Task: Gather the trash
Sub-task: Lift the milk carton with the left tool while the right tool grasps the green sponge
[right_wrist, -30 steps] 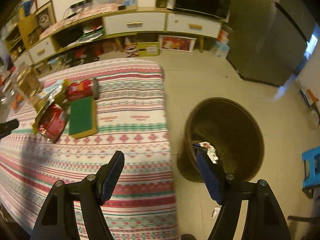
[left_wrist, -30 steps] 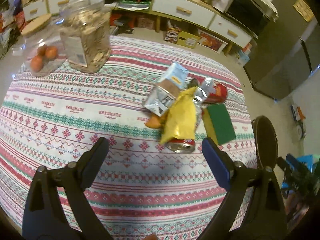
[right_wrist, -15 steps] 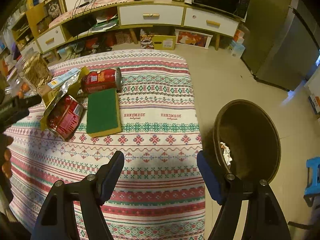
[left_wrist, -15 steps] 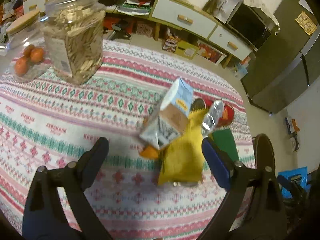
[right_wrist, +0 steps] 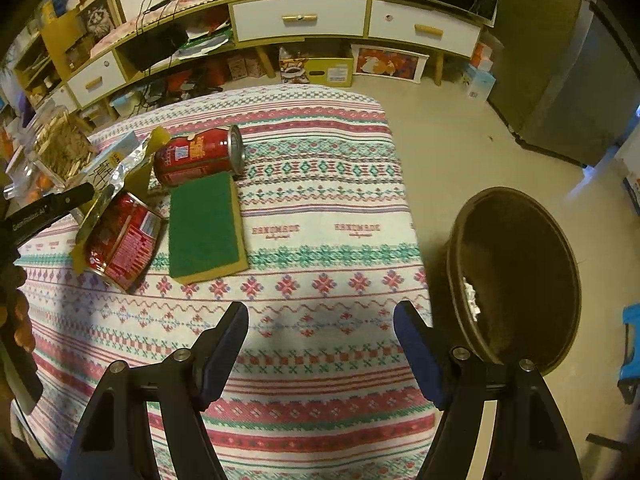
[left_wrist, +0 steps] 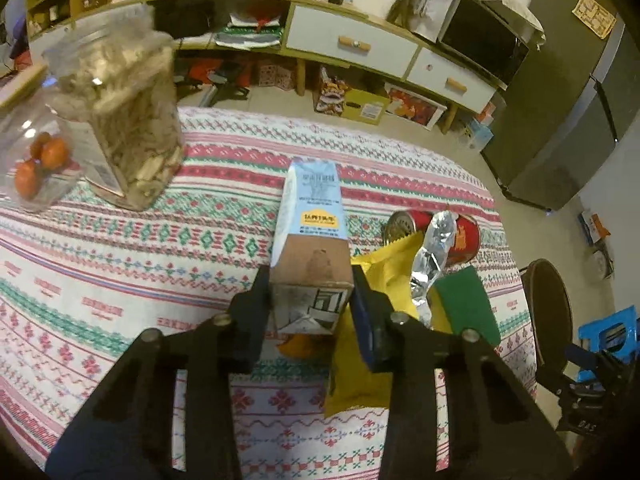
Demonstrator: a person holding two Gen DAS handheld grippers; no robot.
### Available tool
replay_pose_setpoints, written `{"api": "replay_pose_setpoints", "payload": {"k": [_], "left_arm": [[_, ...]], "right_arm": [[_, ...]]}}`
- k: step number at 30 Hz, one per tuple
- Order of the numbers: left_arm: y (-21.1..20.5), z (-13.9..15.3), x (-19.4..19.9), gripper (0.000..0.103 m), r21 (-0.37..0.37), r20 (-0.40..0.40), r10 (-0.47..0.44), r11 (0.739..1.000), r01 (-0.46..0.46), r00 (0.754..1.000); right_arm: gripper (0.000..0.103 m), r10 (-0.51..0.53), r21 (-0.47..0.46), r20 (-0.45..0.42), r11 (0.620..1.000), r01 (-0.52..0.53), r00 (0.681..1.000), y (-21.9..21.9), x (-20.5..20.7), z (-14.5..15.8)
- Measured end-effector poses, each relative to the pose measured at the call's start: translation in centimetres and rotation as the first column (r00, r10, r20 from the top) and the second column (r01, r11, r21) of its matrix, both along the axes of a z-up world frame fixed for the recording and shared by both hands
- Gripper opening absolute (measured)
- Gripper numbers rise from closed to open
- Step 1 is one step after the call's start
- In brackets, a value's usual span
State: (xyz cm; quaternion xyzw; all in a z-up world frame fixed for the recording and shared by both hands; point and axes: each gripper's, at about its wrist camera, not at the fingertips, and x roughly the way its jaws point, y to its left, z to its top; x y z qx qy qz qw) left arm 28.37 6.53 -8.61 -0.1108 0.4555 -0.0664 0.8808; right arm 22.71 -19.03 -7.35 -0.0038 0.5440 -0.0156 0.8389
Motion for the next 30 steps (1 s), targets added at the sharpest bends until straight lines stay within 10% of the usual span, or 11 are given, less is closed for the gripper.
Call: {"api": "replay_pose_setpoints", "payload": {"k": [30], "left_arm": [[4.4, 3.6, -6.1, 0.038, 0.065, 0.006, -0.034, 0.997, 0.034, 0.999]], "right_arm": [[0.076, 0.112, 0.077, -0.025, 0.991, -0.109, 0.993, 6.8, 4.5, -4.4]]}}
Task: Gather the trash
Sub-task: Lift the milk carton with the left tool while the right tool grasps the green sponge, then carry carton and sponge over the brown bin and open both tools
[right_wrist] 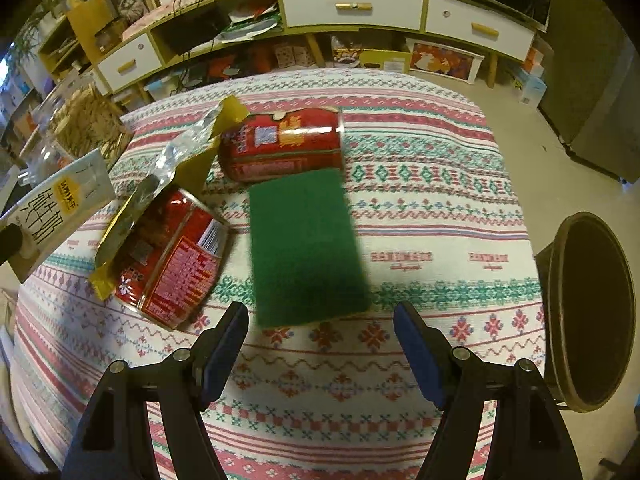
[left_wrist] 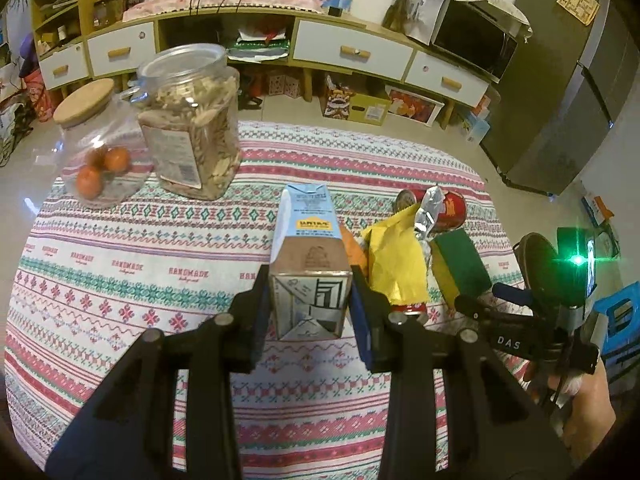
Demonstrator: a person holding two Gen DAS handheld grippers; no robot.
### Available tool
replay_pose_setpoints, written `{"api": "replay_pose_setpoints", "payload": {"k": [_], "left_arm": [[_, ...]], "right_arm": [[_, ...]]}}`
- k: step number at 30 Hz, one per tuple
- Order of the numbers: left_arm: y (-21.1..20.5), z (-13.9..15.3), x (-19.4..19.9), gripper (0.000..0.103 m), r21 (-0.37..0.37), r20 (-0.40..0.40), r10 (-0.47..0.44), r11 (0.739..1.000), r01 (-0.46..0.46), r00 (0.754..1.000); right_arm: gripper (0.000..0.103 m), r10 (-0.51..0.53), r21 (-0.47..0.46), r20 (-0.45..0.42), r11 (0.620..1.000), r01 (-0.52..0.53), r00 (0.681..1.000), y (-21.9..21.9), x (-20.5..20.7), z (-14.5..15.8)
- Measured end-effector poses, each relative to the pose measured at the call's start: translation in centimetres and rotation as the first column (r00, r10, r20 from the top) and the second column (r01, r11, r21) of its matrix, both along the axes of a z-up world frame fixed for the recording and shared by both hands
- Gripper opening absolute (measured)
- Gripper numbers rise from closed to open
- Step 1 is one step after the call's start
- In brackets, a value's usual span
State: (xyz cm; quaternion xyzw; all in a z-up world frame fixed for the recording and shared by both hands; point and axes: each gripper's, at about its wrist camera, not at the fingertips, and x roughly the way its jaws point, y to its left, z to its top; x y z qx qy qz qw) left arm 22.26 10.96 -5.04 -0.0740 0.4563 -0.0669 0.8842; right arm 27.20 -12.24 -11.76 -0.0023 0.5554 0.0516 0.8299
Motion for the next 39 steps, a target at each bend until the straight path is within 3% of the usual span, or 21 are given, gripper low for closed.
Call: {"api": "replay_pose_setpoints", "payload": {"k": [9, 12, 20, 31, 39], "left_arm": [[-0.1, -0.2, -0.2, 0.038, 0.001, -0.014, -0.004, 1.0, 0.004, 1.0], [-0.3, -0.2, -0.3, 0.038, -0.001, -0.018, -0.002, 1.0, 0.002, 1.0], [-0.8, 0.6, -1.0, 0.038, -0.017, 0.002, -0.02, 1.0, 0.02, 1.0], [-5.1, 2.1, -2.5, 0.038, 0.001, 0.045, -0.117, 0.993, 0.117, 0.992], [-9.7, 2.5, -3.2, 0.038, 0.015, 0.067, -0.198, 0.98, 0.198, 0.978]], "right_arm": [[0.076, -0.007, -0.008, -0.007, 1.0, 0.006, 1.0, 0.5, 0.3, -0.9], [0.061, -0.005, -0.016, -0.004, 1.0, 0.005, 1.0, 0.7, 0.4, -0.9], [0.057, 0.009, 0.032, 0.011, 0.999, -0.01, 1.0, -0.3, -1.0, 1.4], [0.056, -0.046, 0.073, 0.05, 0.996, 0.042, 0.998, -5.0, -4.1, 5.2], [0.056, -0.111, 0.054, 0.073, 0.993, 0.107, 0.991, -9.8, -6.0, 6.7]]}}
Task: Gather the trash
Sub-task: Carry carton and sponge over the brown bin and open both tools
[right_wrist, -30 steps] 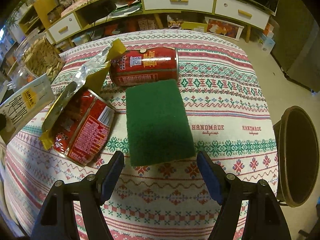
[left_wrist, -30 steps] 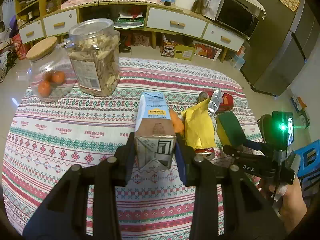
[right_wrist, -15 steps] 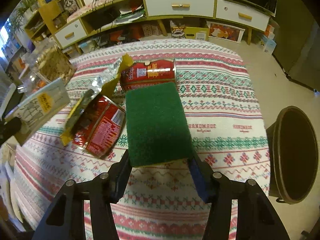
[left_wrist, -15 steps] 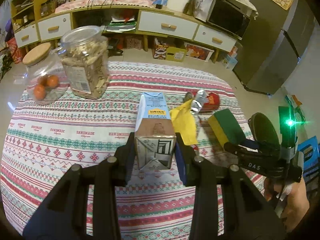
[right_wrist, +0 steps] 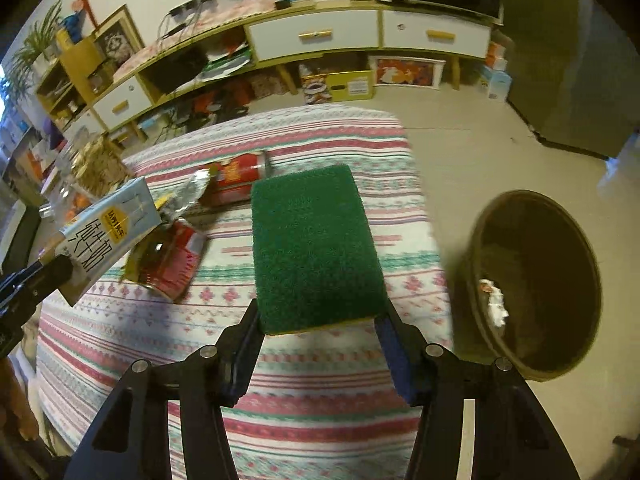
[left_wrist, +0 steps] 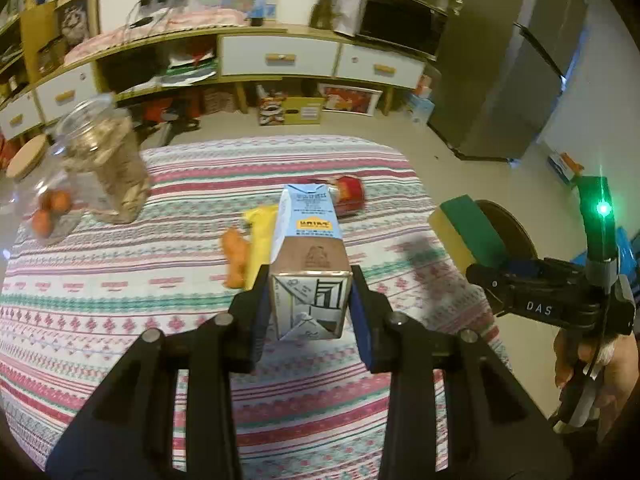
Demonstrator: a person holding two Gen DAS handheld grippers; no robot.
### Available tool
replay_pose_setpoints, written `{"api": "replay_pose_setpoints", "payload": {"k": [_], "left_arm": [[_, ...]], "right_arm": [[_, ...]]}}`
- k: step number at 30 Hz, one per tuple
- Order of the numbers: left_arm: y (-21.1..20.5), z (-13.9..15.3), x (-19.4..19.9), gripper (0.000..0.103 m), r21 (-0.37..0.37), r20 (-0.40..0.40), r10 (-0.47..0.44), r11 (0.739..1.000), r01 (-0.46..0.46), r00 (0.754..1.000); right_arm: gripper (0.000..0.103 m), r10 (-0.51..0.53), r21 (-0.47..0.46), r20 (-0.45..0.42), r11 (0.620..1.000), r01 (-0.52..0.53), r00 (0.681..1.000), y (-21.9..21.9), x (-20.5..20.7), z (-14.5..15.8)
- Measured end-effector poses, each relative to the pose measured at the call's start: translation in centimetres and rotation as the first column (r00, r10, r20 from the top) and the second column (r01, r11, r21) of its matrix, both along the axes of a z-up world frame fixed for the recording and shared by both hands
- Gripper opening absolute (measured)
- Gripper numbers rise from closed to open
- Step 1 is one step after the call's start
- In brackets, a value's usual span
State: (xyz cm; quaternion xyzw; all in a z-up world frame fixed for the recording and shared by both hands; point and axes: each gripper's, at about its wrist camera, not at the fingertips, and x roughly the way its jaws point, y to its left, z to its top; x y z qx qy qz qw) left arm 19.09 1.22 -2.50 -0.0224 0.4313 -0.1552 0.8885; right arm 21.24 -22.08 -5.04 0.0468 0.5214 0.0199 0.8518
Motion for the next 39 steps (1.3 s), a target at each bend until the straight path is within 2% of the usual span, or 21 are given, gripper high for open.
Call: {"api": "replay_pose_setpoints", "payload": {"k": [8, 16, 25, 30, 34, 39], "left_arm": [[-4.6, 0.4, -0.3, 0.038, -0.01, 0.023, -0.059, 0.998, 0.059, 0.998], [-11.0, 0.1, -0.8, 0.038, -0.036, 0.025, -0.168, 0.985, 0.169, 0.985], [-20.1, -1.9, -1.0, 0.038, -0.001, 0.007, -0.323, 0.946, 0.323, 0.946], [-24.8, -2.6, -0.2, 0.038, -0.01, -0.007, -0.383, 0.924, 0.383, 0.924], [-27.8, -3.5, 0.4, 0.038, 0.007, -0.018, -0.411, 0.911, 0.411, 0.911], [-29.8, -4.8, 0.8, 0.039, 0.016, -0.05, -0.416, 0.909, 0.417, 0.908]], "right_arm": [[0.056, -0.072, -0.015, 0.006, 0.997, 0.072, 0.997, -5.2, -2.3, 0.5], [0.056, -0.168, -0.025, 0.0, 0.986, 0.168, 0.986, -12.0, -5.2, 0.5], [0.056, -0.29, -0.004, -0.023, 0.957, 0.29, 0.957, -19.1, -7.9, -0.1], [0.056, -0.35, 0.03, -0.043, 0.936, 0.352, 0.936, -22.1, -8.7, -0.5], [0.057, -0.387, 0.058, -0.055, 0.919, 0.389, 0.921, -23.6, -8.9, -0.9], [0.057, -0.414, 0.067, -0.069, 0.906, 0.418, 0.908, -24.8, -9.3, -1.4]]}}
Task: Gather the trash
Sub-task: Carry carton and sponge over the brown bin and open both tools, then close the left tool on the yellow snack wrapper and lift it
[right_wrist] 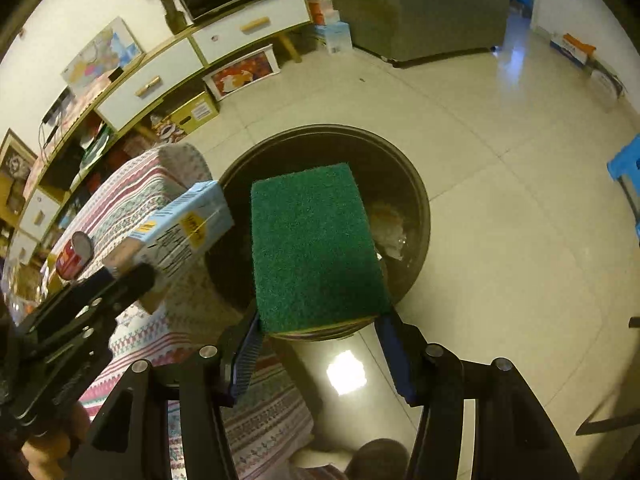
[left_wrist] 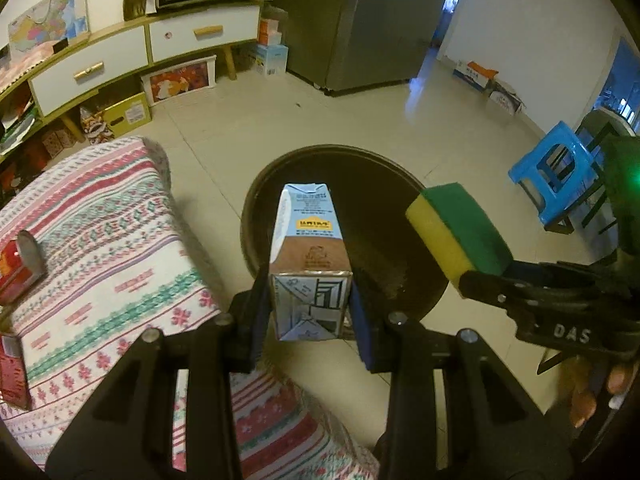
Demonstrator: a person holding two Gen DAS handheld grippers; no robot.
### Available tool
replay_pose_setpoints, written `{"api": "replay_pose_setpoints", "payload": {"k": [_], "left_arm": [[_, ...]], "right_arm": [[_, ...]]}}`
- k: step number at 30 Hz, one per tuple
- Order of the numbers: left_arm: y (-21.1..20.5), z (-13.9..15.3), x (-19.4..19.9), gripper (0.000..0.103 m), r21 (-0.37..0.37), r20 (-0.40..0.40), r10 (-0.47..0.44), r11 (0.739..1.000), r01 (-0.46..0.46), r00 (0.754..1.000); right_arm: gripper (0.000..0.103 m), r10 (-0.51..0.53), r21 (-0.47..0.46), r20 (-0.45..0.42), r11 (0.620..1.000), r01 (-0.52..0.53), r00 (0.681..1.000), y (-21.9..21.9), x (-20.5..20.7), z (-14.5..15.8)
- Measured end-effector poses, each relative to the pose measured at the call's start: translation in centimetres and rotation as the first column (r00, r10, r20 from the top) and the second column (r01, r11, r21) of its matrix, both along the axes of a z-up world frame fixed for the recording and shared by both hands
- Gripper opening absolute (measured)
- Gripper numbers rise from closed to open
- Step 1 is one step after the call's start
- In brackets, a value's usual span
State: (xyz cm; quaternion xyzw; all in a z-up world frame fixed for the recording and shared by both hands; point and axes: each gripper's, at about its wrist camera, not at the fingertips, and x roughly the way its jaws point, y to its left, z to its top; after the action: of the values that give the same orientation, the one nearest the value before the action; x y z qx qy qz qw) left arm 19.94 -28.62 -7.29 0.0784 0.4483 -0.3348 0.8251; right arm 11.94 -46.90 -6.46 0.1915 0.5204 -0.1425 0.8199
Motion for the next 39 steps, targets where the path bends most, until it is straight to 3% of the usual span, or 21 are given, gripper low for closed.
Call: {"api": "replay_pose_setpoints", "payload": {"k": [7, 9, 11, 16, 19, 27, 31, 39], "left_arm": [[-0.9, -0.5, -0.1, 0.041, -0.002, -0.009, -0.018, 1.0, 0.018, 1.0], [-0.7, -0.4, -0.3, 0.065, 0.007, 0.005, -0.016, 1.0, 0.016, 1.0], [-0.4, 0.0, -0.6, 0.076, 0.016, 0.04, 0.004, 1.0, -0.004, 0.999], [1.9, 0.9, -0.5, 0.077, 0.012, 0.032, 0.037, 0.999, -0.038, 0.999], [3.6, 1.4, -0.8, 0.085, 0.008, 0.043, 0.045, 0.999, -0.046, 0.998], [8.2, 2.4, -1.6, 0.089, 0.054, 0.076, 0.069, 0.996, -0.073, 0.995], [10.7, 2.9, -2.0, 0.097, 0.046, 0.081, 0.092, 0.994, -0.096, 0.992], [15.2, 3.9, -2.1, 0.097, -0.01, 0.041, 0.149, 0.989, -0.149, 0.988]], "right_arm": [[0.057, -0.02, -0.018, -0.011, 1.0, 0.02, 1.0, -1.0, -0.1, -0.6], [0.057, -0.032, -0.013, -0.009, 0.999, 0.032, 0.999, -1.3, 0.0, -0.8], [0.057, -0.041, -0.011, -0.009, 0.999, 0.041, 0.999, -1.5, 0.0, -0.9], [0.057, -0.052, -0.011, -0.013, 0.999, 0.052, 0.999, -1.4, 0.5, -1.3], [0.057, -0.053, -0.011, -0.01, 0.999, 0.053, 0.999, -1.3, 0.8, -1.4], [0.059, -0.041, -0.047, 0.024, 0.998, 0.042, 0.999, -0.3, 1.7, -1.5], [0.075, -0.034, -0.093, 0.037, 0.995, 0.037, 0.999, 0.3, 2.1, -0.9], [0.076, -0.002, -0.125, 0.046, 0.992, 0.008, 0.999, 2.1, 2.5, 0.3]]}}
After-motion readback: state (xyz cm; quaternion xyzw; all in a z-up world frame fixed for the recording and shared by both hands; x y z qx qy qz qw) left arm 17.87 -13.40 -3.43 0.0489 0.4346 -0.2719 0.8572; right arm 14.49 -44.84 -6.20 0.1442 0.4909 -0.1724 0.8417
